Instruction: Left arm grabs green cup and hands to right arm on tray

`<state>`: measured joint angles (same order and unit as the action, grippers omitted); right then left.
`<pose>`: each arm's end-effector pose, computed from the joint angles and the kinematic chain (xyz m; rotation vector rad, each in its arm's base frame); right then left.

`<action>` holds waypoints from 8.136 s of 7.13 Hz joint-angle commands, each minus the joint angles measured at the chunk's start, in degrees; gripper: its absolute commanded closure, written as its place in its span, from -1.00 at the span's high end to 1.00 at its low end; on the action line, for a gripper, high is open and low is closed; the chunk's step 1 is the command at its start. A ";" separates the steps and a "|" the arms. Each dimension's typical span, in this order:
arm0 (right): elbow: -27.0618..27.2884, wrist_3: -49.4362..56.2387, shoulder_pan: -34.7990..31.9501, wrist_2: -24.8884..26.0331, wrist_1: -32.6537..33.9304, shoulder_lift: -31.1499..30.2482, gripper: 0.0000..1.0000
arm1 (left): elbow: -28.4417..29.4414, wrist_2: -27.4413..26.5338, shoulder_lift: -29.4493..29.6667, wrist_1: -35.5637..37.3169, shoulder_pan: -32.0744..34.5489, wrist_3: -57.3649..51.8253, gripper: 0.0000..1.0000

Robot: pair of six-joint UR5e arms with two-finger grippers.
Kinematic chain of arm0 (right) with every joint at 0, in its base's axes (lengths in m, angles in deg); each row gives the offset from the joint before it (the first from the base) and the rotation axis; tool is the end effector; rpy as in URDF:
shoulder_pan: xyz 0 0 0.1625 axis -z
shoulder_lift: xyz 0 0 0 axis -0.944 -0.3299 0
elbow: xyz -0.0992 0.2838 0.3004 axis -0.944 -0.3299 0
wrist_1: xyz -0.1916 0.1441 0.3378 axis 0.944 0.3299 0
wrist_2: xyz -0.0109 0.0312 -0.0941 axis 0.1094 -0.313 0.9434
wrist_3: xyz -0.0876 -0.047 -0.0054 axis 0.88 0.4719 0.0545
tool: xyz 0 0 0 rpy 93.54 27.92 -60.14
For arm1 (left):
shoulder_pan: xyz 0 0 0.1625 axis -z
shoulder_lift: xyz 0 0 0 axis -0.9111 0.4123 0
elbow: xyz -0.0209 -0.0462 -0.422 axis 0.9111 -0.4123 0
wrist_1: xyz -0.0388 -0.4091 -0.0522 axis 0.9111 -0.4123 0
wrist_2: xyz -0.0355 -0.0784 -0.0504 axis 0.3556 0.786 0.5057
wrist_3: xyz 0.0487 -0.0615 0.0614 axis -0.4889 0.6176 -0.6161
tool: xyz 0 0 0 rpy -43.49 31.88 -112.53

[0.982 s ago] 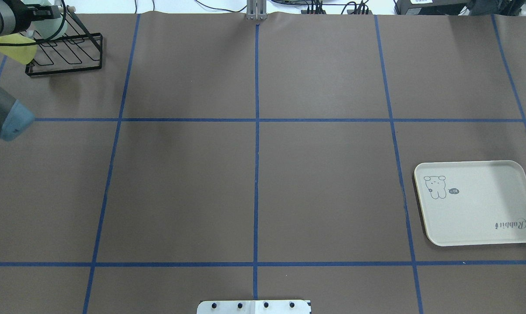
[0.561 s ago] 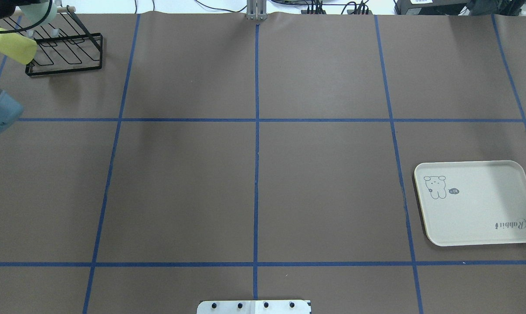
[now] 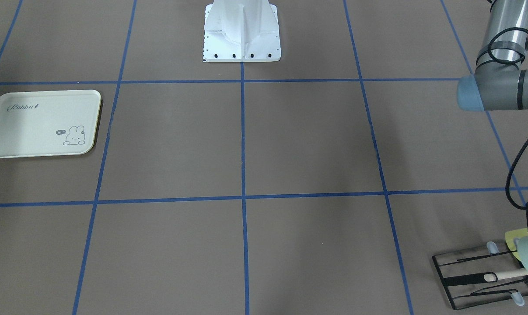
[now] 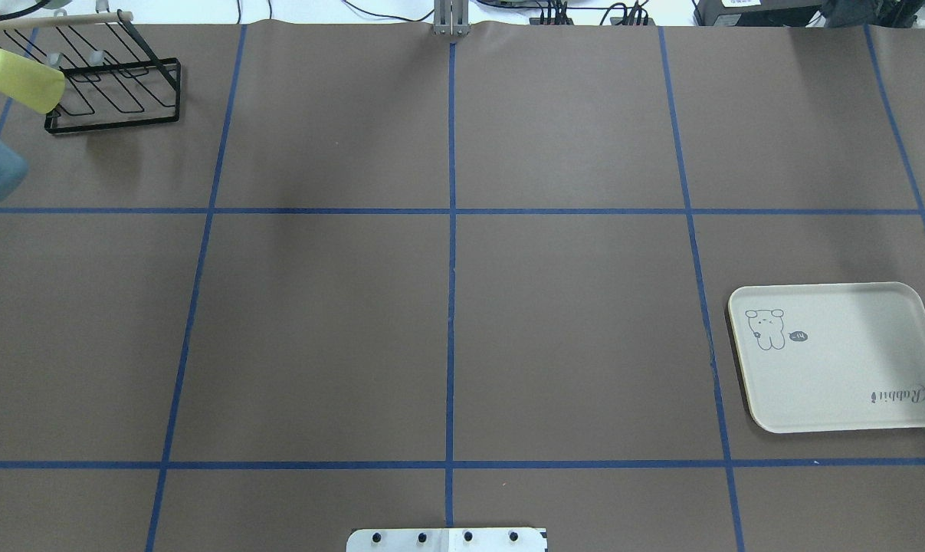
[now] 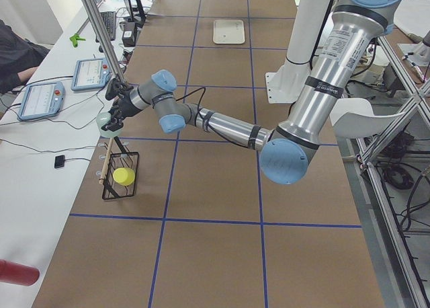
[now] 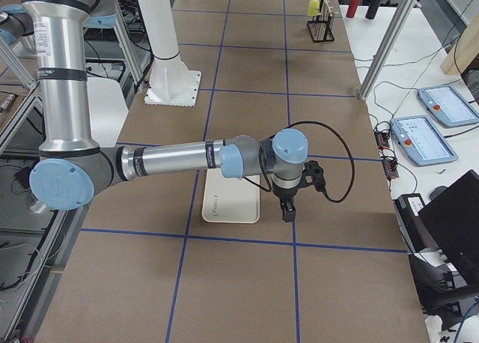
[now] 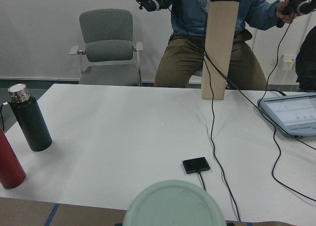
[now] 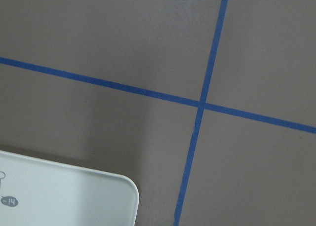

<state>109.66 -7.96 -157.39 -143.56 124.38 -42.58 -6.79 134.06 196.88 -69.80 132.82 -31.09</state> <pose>0.0336 -0.5232 0.5817 0.2048 -0.7712 -0.1594 0.1393 -0.6812 0.3995 0.8734 0.6964 -0.5448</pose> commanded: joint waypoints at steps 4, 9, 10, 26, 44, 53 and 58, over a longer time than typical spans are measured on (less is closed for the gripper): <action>-5.70 -33.42 3.58 -1.77 -25.70 5.99 0.98 | -3.02 0.19 0.71 -0.75 -6.23 28.89 -0.44; -5.08 -73.41 13.15 -5.21 -49.07 11.26 0.98 | -14.35 0.37 0.71 -0.40 -18.11 55.43 -0.44; -4.91 -77.74 15.52 -5.20 -52.17 12.40 0.98 | -15.60 0.37 0.71 -0.40 -19.43 60.53 -0.44; -3.50 -82.62 41.30 8.51 -77.86 24.80 0.97 | -27.21 8.81 6.33 -1.63 -31.13 98.01 -0.39; -3.41 -84.20 42.79 9.99 -80.41 25.42 0.17 | -26.95 8.19 8.44 -1.63 -36.58 101.27 -0.39; -3.50 -84.20 43.50 10.35 -81.11 25.07 -0.98 | -26.42 8.19 8.45 -1.63 -37.02 102.07 0.18; -3.67 -84.20 43.41 10.79 -81.03 24.63 -1.00 | -25.54 8.10 8.44 -1.54 -37.02 100.13 1.00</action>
<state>106.02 -92.19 -113.94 -132.97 43.28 -17.84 -32.49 142.11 205.31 -71.37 95.80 69.49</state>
